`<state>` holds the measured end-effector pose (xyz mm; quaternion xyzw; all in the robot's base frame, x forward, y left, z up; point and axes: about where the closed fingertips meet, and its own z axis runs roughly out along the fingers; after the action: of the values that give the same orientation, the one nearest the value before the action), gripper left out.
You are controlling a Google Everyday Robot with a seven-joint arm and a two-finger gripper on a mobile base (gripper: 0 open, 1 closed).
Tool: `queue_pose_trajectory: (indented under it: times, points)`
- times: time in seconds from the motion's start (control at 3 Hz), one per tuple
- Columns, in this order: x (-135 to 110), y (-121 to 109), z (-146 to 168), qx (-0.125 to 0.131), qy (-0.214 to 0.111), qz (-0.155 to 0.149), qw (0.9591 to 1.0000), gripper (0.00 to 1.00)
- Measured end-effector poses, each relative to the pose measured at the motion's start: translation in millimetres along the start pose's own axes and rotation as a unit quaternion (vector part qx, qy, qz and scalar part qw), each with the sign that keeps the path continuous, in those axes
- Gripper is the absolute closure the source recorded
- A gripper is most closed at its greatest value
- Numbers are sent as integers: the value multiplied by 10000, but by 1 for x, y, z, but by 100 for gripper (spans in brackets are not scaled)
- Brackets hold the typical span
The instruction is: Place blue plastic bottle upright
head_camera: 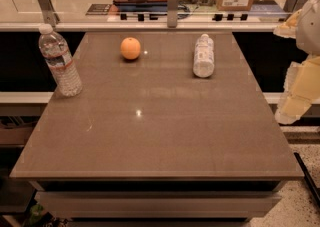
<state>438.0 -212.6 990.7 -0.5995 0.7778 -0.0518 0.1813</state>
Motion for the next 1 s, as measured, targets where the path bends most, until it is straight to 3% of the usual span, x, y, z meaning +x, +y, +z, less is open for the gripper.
queue_pose_trajectory:
  times: [0.67, 1.0]
  points:
    - [0, -6, 0, 61, -68, 87, 9999, 0]
    - [-3, -26, 6, -1, -236, 383, 9990, 0]
